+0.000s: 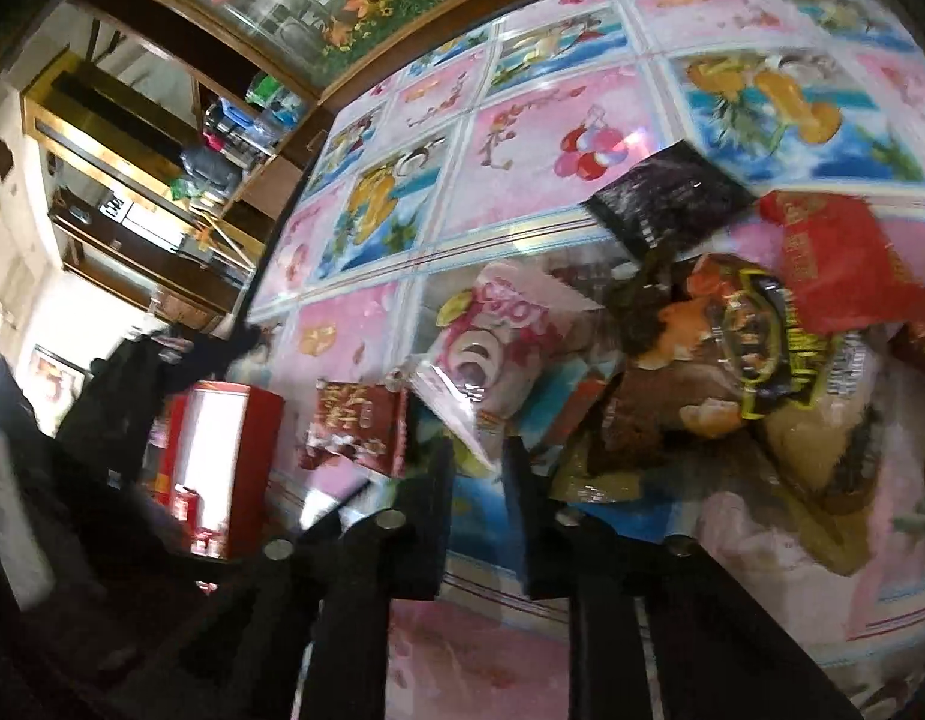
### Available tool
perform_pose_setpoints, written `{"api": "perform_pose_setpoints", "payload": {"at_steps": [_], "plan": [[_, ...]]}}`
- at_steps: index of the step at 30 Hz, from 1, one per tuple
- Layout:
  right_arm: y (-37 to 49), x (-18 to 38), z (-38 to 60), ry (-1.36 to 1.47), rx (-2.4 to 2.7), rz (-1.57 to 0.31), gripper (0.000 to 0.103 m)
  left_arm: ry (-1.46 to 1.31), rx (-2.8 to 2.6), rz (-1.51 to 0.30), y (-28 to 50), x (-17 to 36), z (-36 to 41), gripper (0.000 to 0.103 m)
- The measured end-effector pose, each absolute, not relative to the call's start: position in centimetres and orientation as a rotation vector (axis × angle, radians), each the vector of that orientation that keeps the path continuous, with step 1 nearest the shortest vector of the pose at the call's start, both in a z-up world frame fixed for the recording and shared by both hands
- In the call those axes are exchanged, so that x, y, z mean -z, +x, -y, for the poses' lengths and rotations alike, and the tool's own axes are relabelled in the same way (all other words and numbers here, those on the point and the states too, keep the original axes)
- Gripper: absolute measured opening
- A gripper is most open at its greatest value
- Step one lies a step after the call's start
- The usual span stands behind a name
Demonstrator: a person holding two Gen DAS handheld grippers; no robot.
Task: Organize snacks
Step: 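Move the left tool to the table and grasp the red flower-print packet, then hold the red packet in the left tool while the right tool grasps a gold-brown packet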
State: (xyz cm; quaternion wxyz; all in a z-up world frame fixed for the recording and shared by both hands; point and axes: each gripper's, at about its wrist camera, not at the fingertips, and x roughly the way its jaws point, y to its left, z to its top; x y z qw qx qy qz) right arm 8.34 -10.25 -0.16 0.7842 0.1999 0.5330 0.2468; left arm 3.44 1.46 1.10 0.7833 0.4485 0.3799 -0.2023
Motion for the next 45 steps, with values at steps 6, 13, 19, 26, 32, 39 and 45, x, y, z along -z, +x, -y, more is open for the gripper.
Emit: {"api": "perform_pose_setpoints", "payload": {"at_steps": [6,13,19,26,32,39,45], "plan": [[9.7,-0.3,9.4,0.504,-0.477,-1.126,0.040,0.860,0.508,-0.856,4.7,-1.6,-2.5,0.083],[11.8,-0.6,6.7,0.461,-0.352,-1.072,0.038,0.660,0.555,-0.911,5.6,-1.6,-3.9,0.081],[13.4,-1.0,5.3,0.348,-0.309,-1.024,0.037,0.432,0.540,-1.005,6.0,-1.6,-5.3,0.067],[15.9,-1.1,4.5,0.258,-0.236,-0.985,0.040,0.354,0.488,-1.028,5.4,-1.8,-5.2,0.049],[16.9,-0.9,4.1,0.188,-0.158,-0.940,0.034,0.313,0.475,-1.054,5.0,-2.0,-5.2,0.048],[17.4,-0.6,5.4,0.162,-0.150,-0.924,0.001,0.196,0.342,-1.056,4.0,-2.1,-6.2,0.046],[17.8,-0.3,7.6,0.313,-0.286,-1.025,0.000,0.059,0.263,-1.075,1.4,-2.2,-7.9,0.045]]}}
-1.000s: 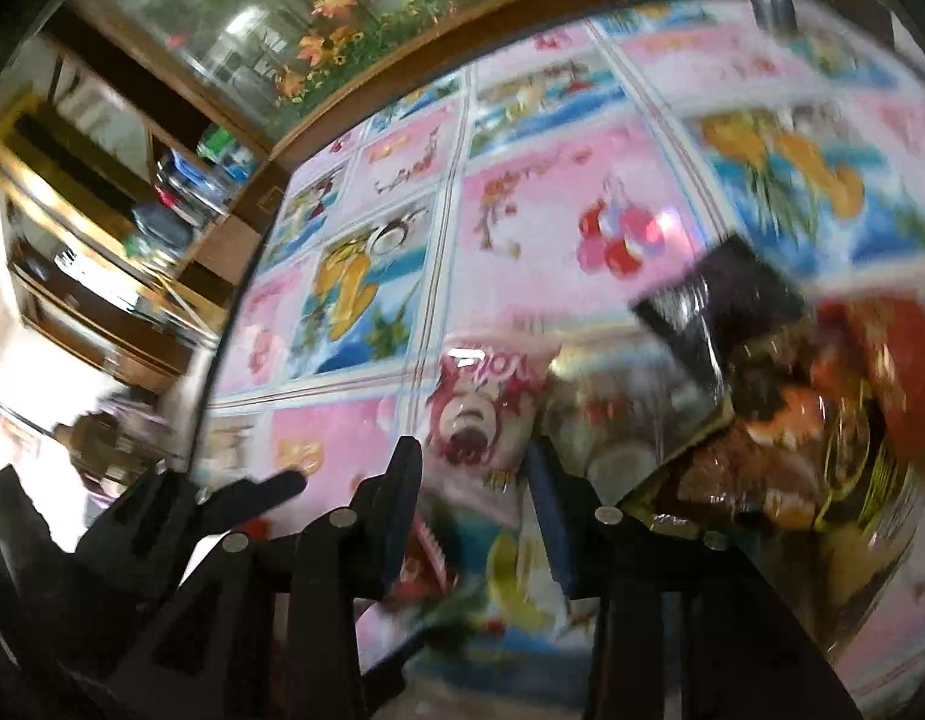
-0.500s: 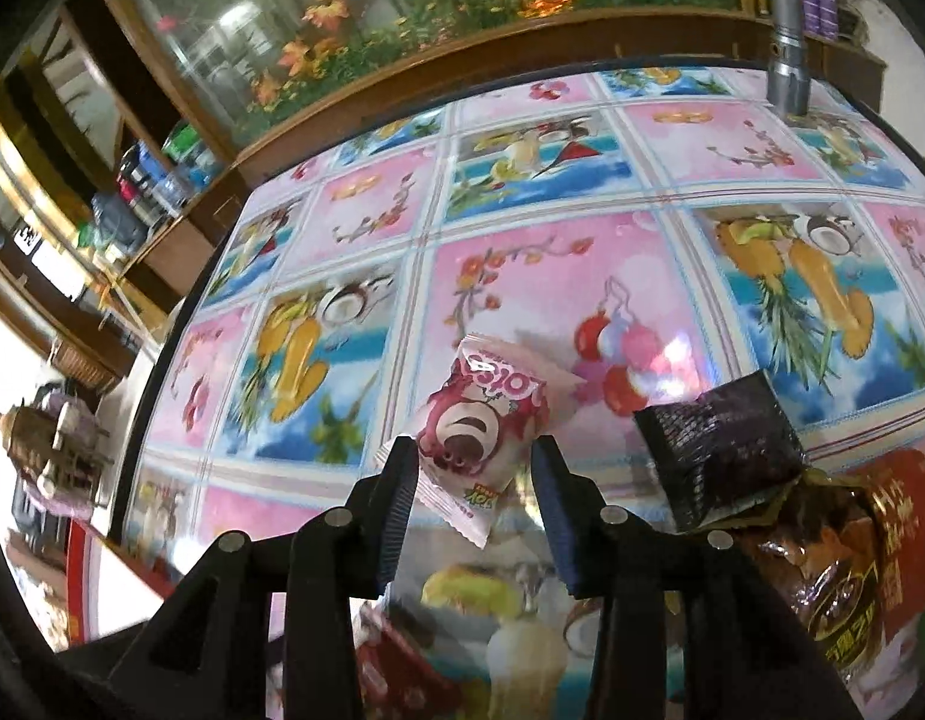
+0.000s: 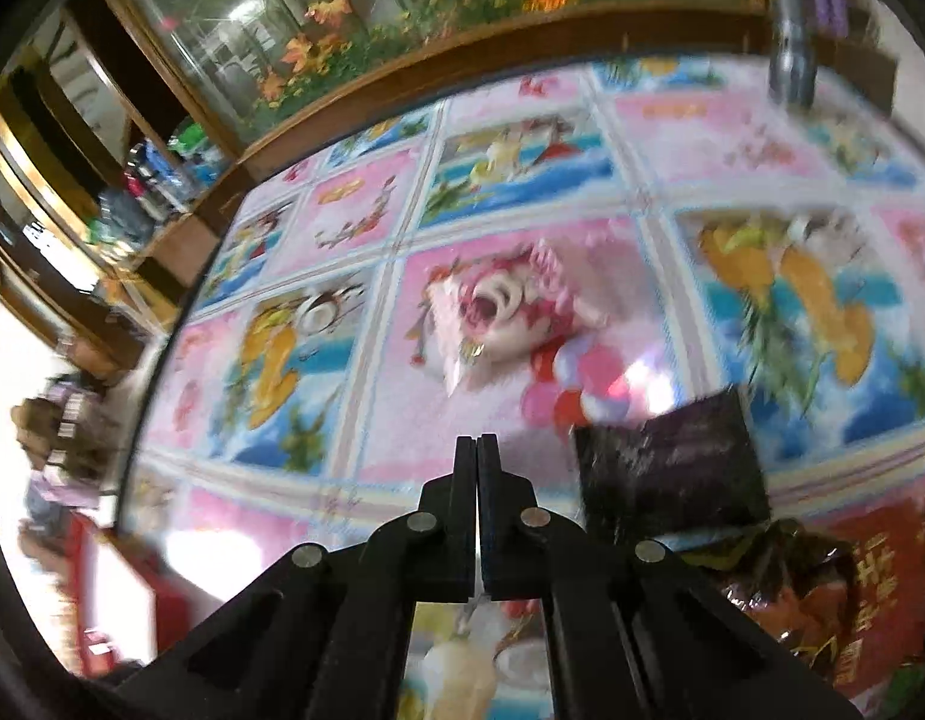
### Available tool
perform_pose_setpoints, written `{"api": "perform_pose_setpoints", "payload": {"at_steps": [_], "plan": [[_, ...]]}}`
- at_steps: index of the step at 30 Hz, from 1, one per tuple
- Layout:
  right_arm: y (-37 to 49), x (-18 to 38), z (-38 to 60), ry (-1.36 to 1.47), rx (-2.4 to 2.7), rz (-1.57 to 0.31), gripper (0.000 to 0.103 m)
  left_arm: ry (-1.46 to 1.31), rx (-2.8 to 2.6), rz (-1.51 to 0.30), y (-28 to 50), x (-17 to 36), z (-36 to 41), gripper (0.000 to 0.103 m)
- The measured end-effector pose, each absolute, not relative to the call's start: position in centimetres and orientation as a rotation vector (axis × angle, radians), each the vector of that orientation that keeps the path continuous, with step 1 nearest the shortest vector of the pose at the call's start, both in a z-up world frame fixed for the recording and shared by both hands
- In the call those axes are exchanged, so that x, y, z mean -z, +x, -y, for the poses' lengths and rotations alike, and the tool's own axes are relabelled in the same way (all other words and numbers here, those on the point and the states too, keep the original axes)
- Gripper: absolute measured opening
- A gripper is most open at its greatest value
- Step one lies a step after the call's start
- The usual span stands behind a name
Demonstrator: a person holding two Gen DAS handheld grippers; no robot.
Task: Organize snacks
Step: 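Hold the red packet in the left tool while the right tool grasps a gold-brown packet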
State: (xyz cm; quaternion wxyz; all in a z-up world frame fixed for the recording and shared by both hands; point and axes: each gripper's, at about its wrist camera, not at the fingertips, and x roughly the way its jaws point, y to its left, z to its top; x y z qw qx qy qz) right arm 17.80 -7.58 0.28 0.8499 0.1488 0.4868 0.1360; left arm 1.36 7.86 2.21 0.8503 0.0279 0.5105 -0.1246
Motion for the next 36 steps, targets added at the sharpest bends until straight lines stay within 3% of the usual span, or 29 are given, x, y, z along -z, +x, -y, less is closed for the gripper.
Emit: {"api": "perform_pose_setpoints", "payload": {"at_steps": [5,13,20,27,36], "plan": [[16.5,-0.7,9.0,0.459,-0.413,-1.104,0.000,0.045,0.232,-1.067,-2.2,-2.5,-7.8,0.045],[9.7,-2.8,9.9,0.600,-0.709,-1.016,0.000,-0.037,0.204,-0.974,-7.4,-4.6,-9.6,0.045],[5.8,-3.8,7.9,0.469,-0.737,-0.980,0.000,-0.075,0.154,-0.875,-11.6,-7.4,-12.4,0.046],[3.4,-5.3,18.4,0.482,-0.464,-0.831,0.006,-0.058,0.187,-0.826,-12.9,-8.3,-12.3,0.046],[3.3,-2.9,28.5,0.603,-0.258,-0.855,0.007,-0.031,0.305,-0.895,-12.0,-5.5,-7.0,0.045]]}}
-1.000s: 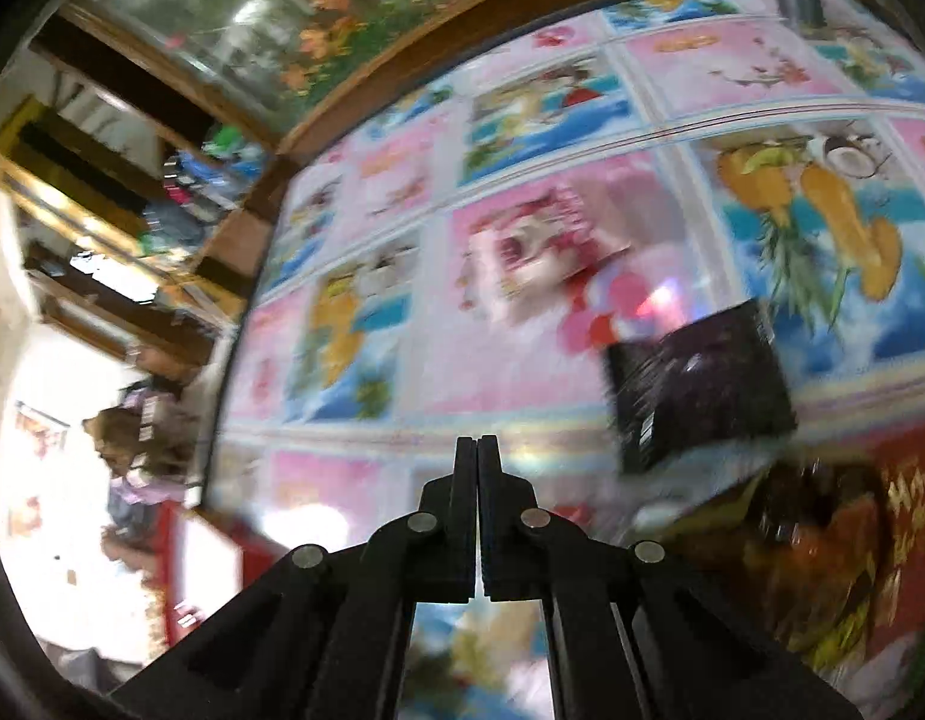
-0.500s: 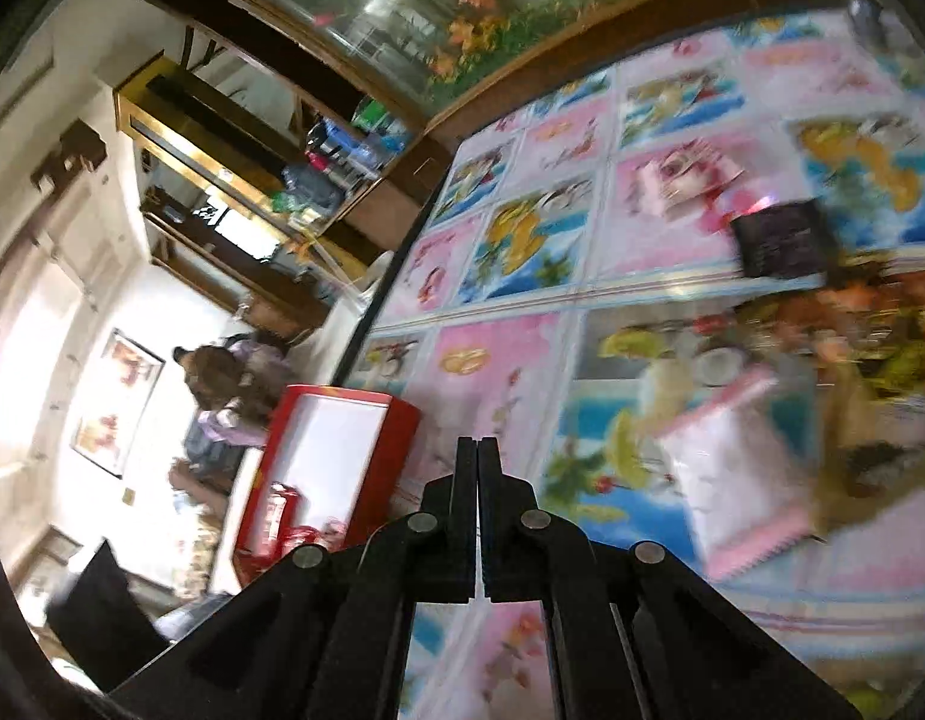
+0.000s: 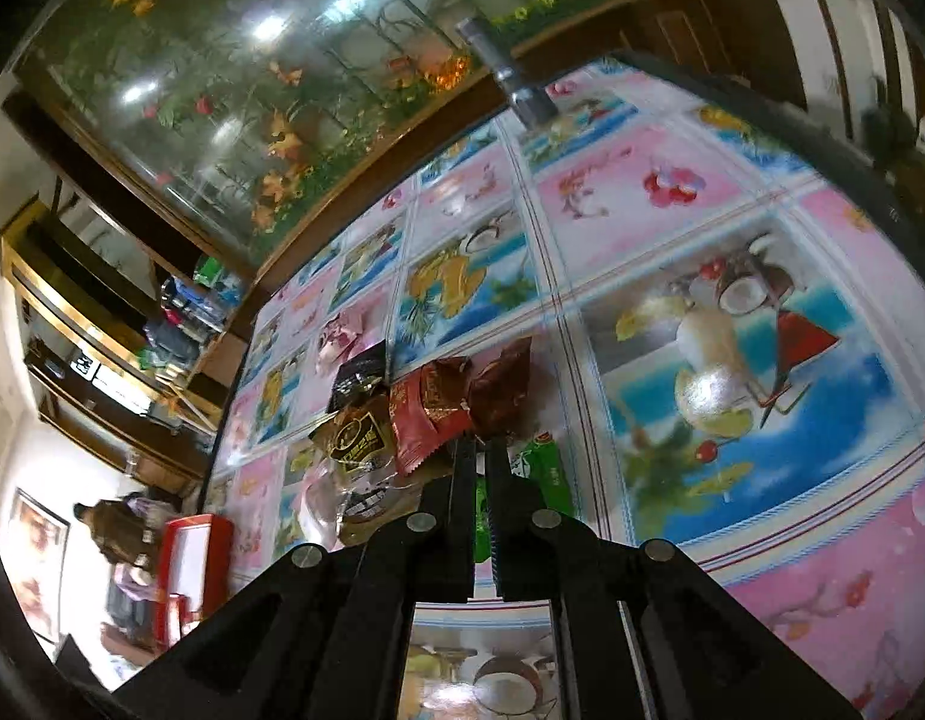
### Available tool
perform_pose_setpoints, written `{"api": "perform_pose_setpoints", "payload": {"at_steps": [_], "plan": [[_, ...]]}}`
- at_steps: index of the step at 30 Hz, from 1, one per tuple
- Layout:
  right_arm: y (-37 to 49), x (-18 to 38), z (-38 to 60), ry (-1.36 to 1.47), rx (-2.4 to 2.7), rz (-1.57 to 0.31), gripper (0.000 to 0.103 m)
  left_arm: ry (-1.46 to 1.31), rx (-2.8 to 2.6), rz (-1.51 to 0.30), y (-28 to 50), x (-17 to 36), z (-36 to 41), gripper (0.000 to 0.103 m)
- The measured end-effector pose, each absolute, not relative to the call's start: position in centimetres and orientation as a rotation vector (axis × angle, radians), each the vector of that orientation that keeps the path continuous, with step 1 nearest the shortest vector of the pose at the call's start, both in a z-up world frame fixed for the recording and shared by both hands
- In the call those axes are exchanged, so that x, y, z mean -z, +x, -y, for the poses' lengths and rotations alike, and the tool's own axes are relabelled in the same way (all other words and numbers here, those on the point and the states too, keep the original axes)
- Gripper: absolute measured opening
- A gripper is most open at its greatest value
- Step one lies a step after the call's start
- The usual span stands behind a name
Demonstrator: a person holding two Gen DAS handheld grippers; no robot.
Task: Organize snacks
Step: 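Hold the red packet in the left tool while the right tool grasps a gold-brown packet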
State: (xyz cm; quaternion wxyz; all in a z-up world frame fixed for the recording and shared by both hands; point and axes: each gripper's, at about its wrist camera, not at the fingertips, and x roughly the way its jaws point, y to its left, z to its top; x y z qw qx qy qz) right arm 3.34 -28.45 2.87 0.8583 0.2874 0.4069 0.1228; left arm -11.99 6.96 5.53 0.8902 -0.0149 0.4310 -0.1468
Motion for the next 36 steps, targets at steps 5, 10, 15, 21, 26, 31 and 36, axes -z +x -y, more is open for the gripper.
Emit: {"api": "perform_pose_setpoints", "payload": {"at_steps": [5,10,15,21,26,31,36], "plan": [[5.1,-3.5,24.6,0.523,-0.352,-0.887,0.031,-0.020,0.303,-0.918,-11.9,-5.0,-5.9,0.046],[6.9,-4.4,19.7,0.357,-0.345,-0.888,0.050,-0.018,0.285,-0.913,-12.1,-5.2,-6.2,0.046],[8.0,-3.4,16.4,0.177,-0.250,-0.923,0.055,-0.024,0.275,-0.909,-12.5,-5.2,-6.6,0.046],[8.5,-1.9,15.1,0.090,-0.184,-0.920,0.054,-0.035,0.278,-0.902,-13.0,-5.4,-6.8,0.046],[7.9,-1.9,15.0,0.053,-0.162,-0.918,0.042,-0.046,0.259,-0.882,-13.5,-6.0,-7.7,0.046],[6.4,-2.4,14.8,0.089,-0.187,-0.916,0.032,-0.062,0.225,-0.859,-13.9,-6.7,-9.4,0.046],[5.4,-2.5,16.8,0.342,-0.305,-0.936,0.026,-0.093,0.183,-0.836,-14.2,-7.1,-11.8,0.046]]}}
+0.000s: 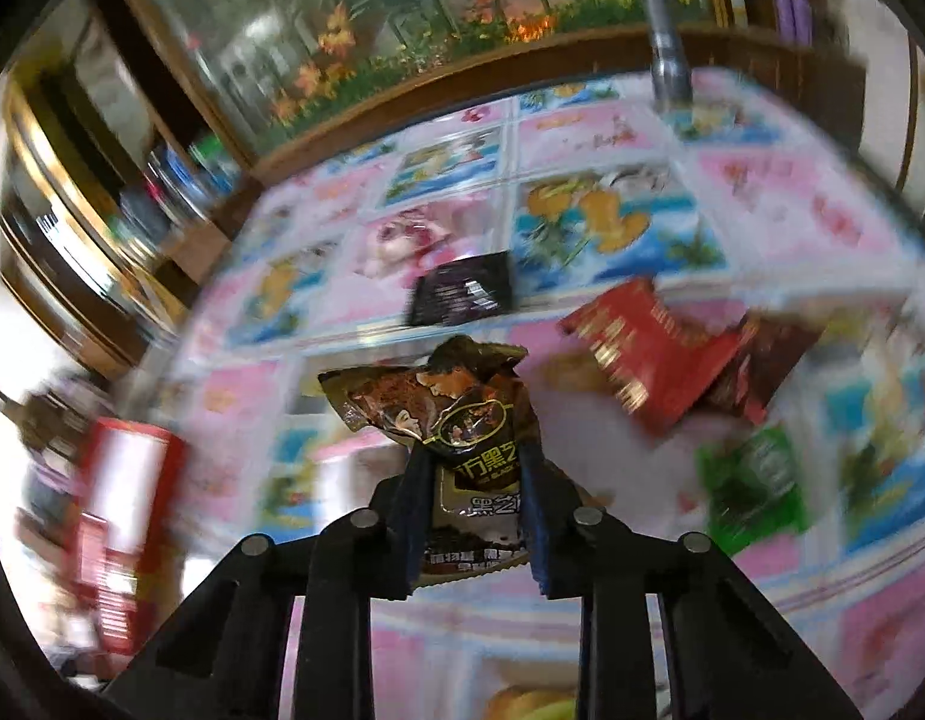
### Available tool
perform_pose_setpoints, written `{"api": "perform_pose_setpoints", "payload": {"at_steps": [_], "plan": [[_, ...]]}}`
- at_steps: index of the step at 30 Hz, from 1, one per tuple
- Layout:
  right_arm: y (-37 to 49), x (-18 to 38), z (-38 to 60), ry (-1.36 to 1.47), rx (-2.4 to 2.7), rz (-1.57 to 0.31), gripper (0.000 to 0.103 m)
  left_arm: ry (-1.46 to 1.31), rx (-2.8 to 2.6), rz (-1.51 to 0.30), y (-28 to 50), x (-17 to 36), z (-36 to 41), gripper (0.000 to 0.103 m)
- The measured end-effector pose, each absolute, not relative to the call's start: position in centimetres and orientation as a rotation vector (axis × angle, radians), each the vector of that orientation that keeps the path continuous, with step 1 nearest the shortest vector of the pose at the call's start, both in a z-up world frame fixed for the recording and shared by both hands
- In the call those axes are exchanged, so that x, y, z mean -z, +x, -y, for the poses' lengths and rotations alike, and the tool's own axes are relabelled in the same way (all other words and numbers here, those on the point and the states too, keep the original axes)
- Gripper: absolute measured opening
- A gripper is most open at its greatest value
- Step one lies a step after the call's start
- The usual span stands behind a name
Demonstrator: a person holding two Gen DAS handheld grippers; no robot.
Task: Organize snacks
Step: 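Hold the red packet in the left tool while the right tool grasps a gold-brown packet, then carry both packets over the white tray while both tools release them inside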
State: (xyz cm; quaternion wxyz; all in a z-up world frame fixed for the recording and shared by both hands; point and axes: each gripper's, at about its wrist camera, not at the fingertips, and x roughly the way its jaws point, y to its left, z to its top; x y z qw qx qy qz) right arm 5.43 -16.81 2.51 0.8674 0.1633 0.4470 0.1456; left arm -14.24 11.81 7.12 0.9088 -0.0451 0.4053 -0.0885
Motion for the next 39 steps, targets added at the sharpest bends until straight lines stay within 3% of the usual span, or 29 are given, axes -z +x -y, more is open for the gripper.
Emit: {"api": "perform_pose_setpoints", "payload": {"at_steps": [6,15,29,30,31,39], "plan": [[4.6,-2.2,17.0,0.662,-0.569,-0.954,0.021,-0.123,0.123,-0.812,-14.5,-7.3,-14.9,0.046],[4.0,-1.6,5.9,0.792,-0.906,-1.057,0.021,-0.179,-0.018,-0.802,-14.9,-6.5,-20.7,0.046],[2.3,-0.6,-8.6,0.733,-1.012,-1.169,0.021,-0.212,-0.127,-0.811,-15.6,-4.6,-25.7,0.046],[2.3,-0.5,-9.0,0.728,-1.011,-1.172,0.010,-0.209,-0.129,-0.808,-15.6,-4.6,-25.7,0.046],[2.2,-0.4,-9.6,0.726,-1.012,-1.179,0.008,-0.202,-0.139,-0.807,-15.5,-4.6,-25.8,0.046],[1.2,0.2,-11.5,0.702,-1.027,-1.186,0.012,-0.182,-0.187,-0.814,-14.8,-4.4,-26.3,0.047]]}}
